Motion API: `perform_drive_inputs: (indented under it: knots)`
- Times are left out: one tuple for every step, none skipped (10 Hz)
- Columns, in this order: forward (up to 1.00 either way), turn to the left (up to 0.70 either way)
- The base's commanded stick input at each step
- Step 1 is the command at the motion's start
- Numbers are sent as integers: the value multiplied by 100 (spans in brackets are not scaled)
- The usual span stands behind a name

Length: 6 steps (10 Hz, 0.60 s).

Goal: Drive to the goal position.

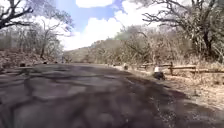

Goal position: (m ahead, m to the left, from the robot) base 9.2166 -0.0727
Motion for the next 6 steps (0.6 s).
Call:
perform_drive_inputs:
  knots:
    - [70,0]
    - [70,0]
    - [70,0]
    - [70,0]
    - [70,0]
    - [70,0]
